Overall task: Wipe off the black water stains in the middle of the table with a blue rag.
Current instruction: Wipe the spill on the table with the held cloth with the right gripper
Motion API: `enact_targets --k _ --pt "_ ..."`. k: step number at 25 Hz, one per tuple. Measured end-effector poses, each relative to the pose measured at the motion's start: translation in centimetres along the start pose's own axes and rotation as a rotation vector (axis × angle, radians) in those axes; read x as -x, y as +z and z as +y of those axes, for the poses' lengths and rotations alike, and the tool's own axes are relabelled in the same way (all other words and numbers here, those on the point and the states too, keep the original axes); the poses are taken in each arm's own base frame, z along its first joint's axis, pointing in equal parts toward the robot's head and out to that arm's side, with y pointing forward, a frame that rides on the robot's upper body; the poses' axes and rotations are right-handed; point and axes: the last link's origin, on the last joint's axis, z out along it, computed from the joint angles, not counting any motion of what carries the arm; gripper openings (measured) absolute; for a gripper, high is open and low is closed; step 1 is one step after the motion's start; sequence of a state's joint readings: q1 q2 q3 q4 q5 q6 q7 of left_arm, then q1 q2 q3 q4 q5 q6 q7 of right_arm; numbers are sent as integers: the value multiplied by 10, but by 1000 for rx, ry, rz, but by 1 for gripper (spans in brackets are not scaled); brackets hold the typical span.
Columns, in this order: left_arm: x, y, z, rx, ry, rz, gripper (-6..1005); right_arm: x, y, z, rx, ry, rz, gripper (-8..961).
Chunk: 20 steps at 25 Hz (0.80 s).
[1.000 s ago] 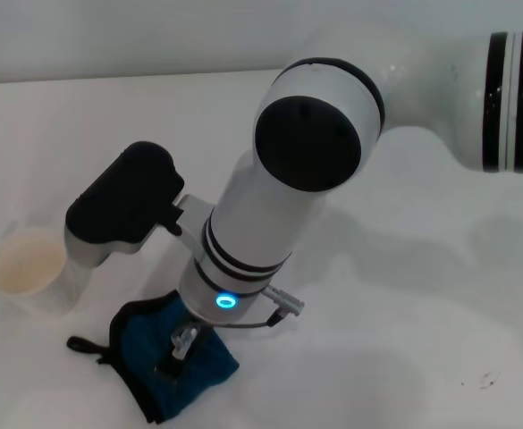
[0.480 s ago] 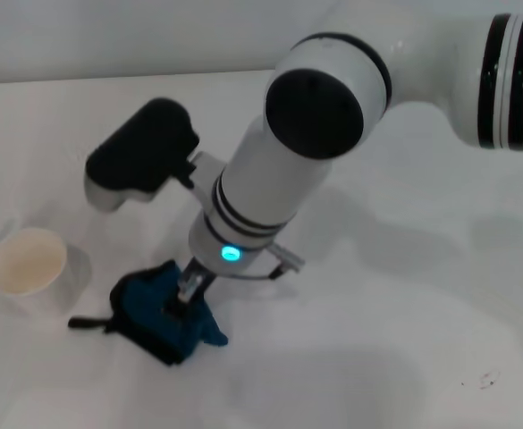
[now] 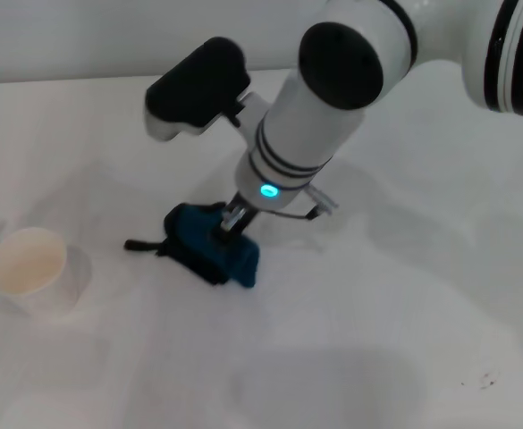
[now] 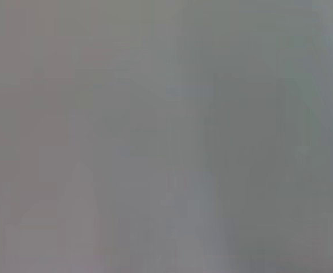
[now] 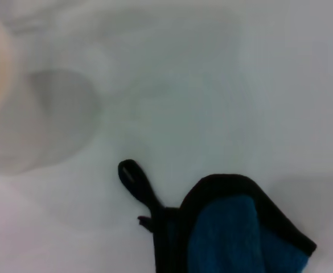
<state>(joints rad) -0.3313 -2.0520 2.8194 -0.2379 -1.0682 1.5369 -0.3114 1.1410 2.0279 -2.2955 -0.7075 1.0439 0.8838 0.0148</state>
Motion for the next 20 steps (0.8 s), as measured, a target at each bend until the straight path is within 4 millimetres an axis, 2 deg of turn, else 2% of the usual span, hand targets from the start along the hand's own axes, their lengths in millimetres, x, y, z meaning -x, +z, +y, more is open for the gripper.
enact_targets --k 7,13,20 --pt "1 -2 0 -3 -2 -6 881 0 -4 -33 -55 102 -34 44" --pt "3 -10 -3 -18 0 -17 881 -4 -17 -43 -51 135 -35 45" --pt "2 -11 -6 -28 1 -11 880 -41 -35 -74 -90 231 3 46"
